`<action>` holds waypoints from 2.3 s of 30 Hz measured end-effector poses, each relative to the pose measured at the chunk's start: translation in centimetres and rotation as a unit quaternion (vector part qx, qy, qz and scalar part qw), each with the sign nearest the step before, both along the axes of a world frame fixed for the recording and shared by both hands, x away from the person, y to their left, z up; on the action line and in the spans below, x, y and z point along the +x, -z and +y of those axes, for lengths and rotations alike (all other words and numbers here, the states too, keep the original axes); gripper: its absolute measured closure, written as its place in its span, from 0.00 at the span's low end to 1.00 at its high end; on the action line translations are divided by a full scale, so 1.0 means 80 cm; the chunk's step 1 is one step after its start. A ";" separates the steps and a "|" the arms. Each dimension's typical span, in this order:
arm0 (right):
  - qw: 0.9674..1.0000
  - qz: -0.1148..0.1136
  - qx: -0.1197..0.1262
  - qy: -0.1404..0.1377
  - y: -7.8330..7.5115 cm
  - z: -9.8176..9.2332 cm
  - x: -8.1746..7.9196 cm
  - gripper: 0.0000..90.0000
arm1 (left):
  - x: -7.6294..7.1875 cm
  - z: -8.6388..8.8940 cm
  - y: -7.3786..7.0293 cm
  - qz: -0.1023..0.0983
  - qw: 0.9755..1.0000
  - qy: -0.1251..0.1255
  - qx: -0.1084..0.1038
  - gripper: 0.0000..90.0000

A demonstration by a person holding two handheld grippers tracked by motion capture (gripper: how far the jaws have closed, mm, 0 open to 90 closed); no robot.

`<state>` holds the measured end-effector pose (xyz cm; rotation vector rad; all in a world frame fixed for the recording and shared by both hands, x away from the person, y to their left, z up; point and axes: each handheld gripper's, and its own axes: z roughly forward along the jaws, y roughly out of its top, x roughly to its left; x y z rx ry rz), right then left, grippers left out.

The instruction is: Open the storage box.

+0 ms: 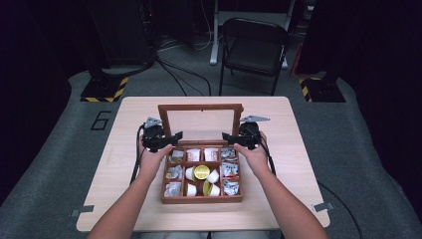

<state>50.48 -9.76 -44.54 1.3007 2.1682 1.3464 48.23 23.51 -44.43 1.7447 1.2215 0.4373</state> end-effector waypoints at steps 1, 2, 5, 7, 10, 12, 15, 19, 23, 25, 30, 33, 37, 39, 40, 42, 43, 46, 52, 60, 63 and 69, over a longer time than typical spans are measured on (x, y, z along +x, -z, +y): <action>1.000 -0.003 -0.001 0.000 0.001 0.000 0.000 0.41 | 0.000 0.000 0.000 0.000 1.000 -0.001 0.001 0.33; 1.000 -0.001 0.002 0.002 0.002 0.000 0.000 0.41 | 0.000 -0.001 0.000 -0.001 1.000 -0.001 0.001 0.33; 1.000 0.003 0.004 -0.001 0.004 -0.001 0.001 0.41 | 0.000 -0.001 0.001 0.000 1.000 -0.002 -0.001 0.33; 1.000 0.006 0.010 -0.005 0.005 -0.002 0.003 0.41 | 0.001 -0.002 0.001 0.000 1.000 -0.005 -0.003 0.33; 1.000 0.014 0.017 -0.011 0.009 -0.005 0.007 0.42 | 0.002 -0.002 0.002 -0.001 1.000 -0.006 -0.002 0.33; 0.999 0.018 0.024 -0.012 0.010 -0.006 0.009 0.42 | 0.002 -0.002 0.003 0.000 1.000 -0.007 -0.001 0.33; 0.999 0.017 0.025 -0.015 0.011 -0.007 0.010 0.43 | 0.003 -0.003 0.005 0.004 1.000 -0.006 0.002 0.33; 0.999 0.018 0.031 -0.019 0.012 -0.011 0.012 0.46 | 0.006 -0.001 0.006 0.009 1.000 -0.005 -0.001 0.33; 0.999 0.024 0.041 -0.021 0.013 -0.014 0.015 0.48 | 0.007 -0.003 0.007 0.007 1.000 -0.009 0.002 0.33; 0.999 0.023 0.044 -0.021 0.014 -0.014 0.016 0.48 | 0.009 -0.005 0.008 0.006 1.000 -0.014 0.000 0.33; 0.999 0.022 0.045 -0.015 0.017 -0.015 0.020 0.51 | 0.013 -0.007 0.011 0.001 1.000 -0.021 0.012 0.35; 0.998 0.024 0.053 -0.015 0.020 -0.017 0.024 0.54 | 0.018 -0.006 0.014 0.003 0.999 -0.029 0.013 0.39; 0.998 0.029 0.059 -0.010 0.022 -0.017 0.027 0.56 | 0.022 -0.006 0.017 0.004 0.999 -0.033 0.009 0.39; 0.998 0.030 0.059 -0.009 0.023 -0.017 0.028 0.56 | 0.024 -0.005 0.018 0.005 0.999 -0.033 0.010 0.39; 0.998 0.029 0.058 -0.008 0.024 -0.017 0.029 0.56 | 0.025 -0.006 0.019 0.006 0.999 -0.034 0.010 0.39; 0.998 0.029 0.058 -0.006 0.025 -0.017 0.030 0.57 | 0.028 -0.007 0.019 0.010 0.999 -0.035 0.015 0.39; 0.998 0.030 0.059 -0.005 0.026 -0.017 0.031 0.57 | 0.031 -0.007 0.019 0.016 0.999 -0.037 0.016 0.39; 0.997 0.036 0.063 0.001 0.027 -0.016 0.033 0.58 | 0.034 -0.008 0.020 0.019 0.999 -0.038 0.016 0.39; 0.997 0.051 0.060 -0.001 0.029 -0.017 0.041 0.58 | 0.040 -0.004 0.023 0.030 0.999 -0.032 0.010 0.39; 0.995 0.067 0.078 0.005 0.033 -0.019 0.045 0.59 | 0.046 -0.002 0.026 0.043 0.999 -0.030 0.005 0.38; 0.994 0.069 0.081 0.008 0.035 -0.020 0.047 0.59 | 0.047 -0.003 0.027 0.044 0.999 -0.032 0.004 0.38; 0.994 0.069 0.086 0.005 0.039 -0.022 0.051 0.59 | 0.051 -0.002 0.031 0.049 0.998 -0.035 -0.002 0.37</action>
